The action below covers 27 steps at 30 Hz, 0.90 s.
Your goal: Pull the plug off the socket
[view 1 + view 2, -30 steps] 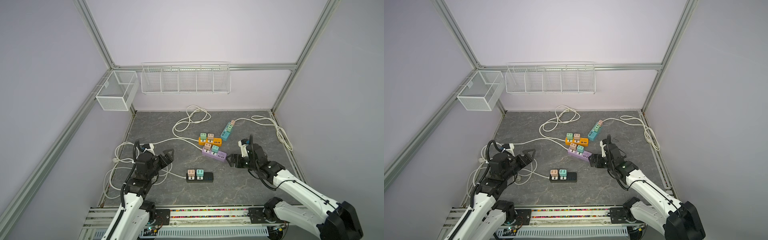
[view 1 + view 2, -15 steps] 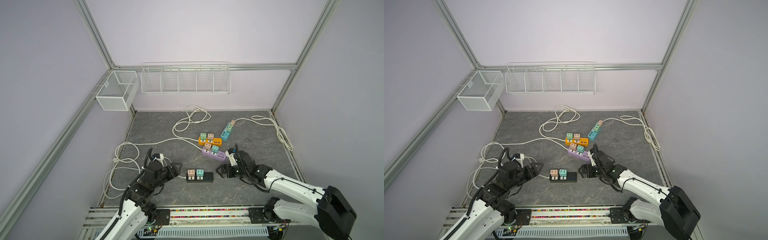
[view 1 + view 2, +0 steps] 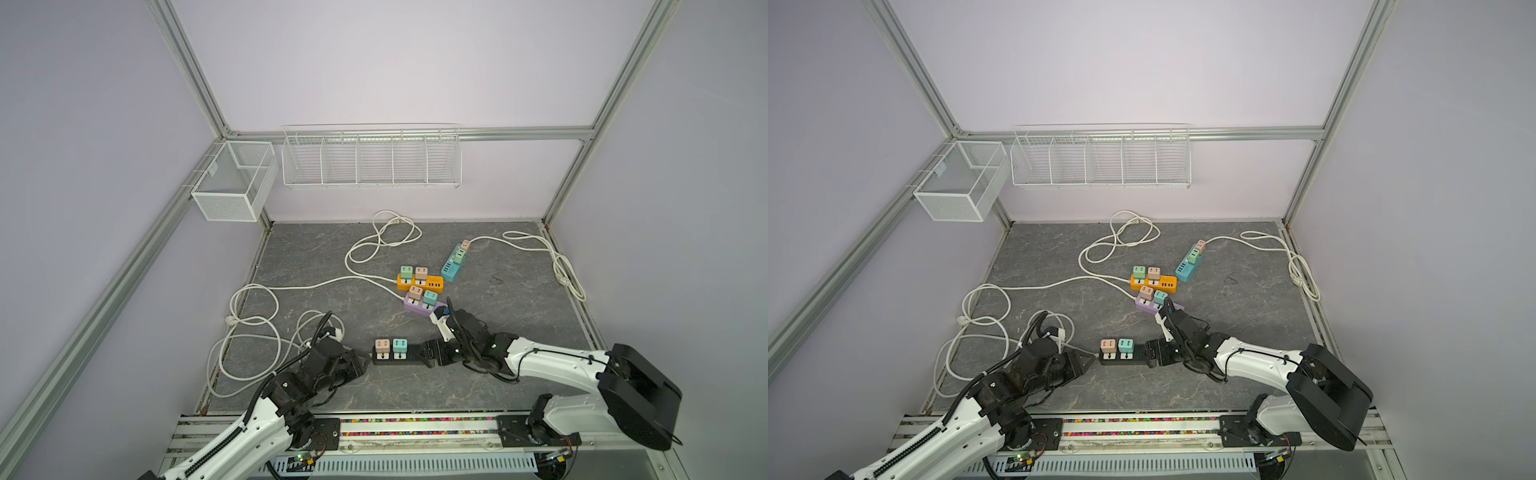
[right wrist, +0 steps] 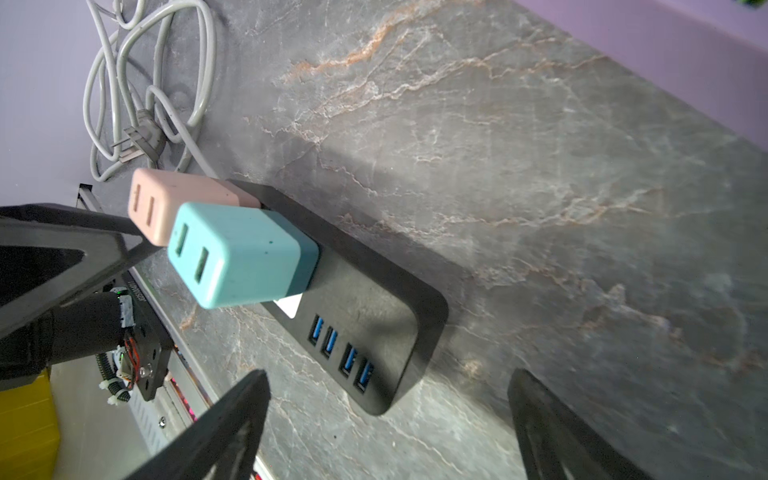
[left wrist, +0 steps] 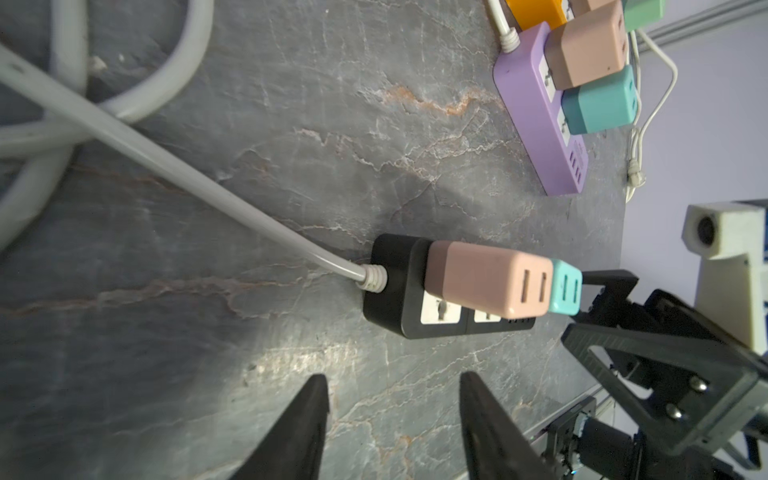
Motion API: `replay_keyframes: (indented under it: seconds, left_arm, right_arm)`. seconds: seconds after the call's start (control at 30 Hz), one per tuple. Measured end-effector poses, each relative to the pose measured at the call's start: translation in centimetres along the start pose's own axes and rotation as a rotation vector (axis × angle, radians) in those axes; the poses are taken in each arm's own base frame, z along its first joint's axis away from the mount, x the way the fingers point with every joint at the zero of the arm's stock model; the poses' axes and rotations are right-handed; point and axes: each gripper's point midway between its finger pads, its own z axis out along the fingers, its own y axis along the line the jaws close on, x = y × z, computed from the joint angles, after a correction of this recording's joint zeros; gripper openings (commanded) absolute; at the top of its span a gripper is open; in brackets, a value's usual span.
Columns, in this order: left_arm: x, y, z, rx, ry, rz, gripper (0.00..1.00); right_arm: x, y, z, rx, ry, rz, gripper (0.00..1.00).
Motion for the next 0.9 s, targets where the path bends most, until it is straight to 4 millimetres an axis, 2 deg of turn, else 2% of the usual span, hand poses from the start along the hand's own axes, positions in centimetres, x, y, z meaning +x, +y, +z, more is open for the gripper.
replay_keyframes:
  seconds: [0.3, 0.37, 0.6, 0.9]
  left_arm:
    - [0.1, 0.0, 1.4, -0.010, 0.012, 0.003, 0.38]
    - [0.1, -0.1, 1.6, -0.006, 0.014, 0.005, 0.33]
    - [0.2, -0.2, 2.8, -0.008, 0.028, 0.014, 0.29]
    - [0.4, -0.1, 3.7, -0.007, 0.043, 0.014, 0.22]
  right_arm:
    - [-0.6, 0.3, 0.7, -0.009, -0.015, -0.037, 0.92]
    - [-0.6, 0.3, 0.8, -0.009, -0.016, -0.048, 0.90]
    - [-0.4, -0.1, 2.1, 0.002, 0.009, -0.075, 0.83]
    - [-0.3, 0.7, 3.0, -0.049, 0.024, -0.118, 0.74]
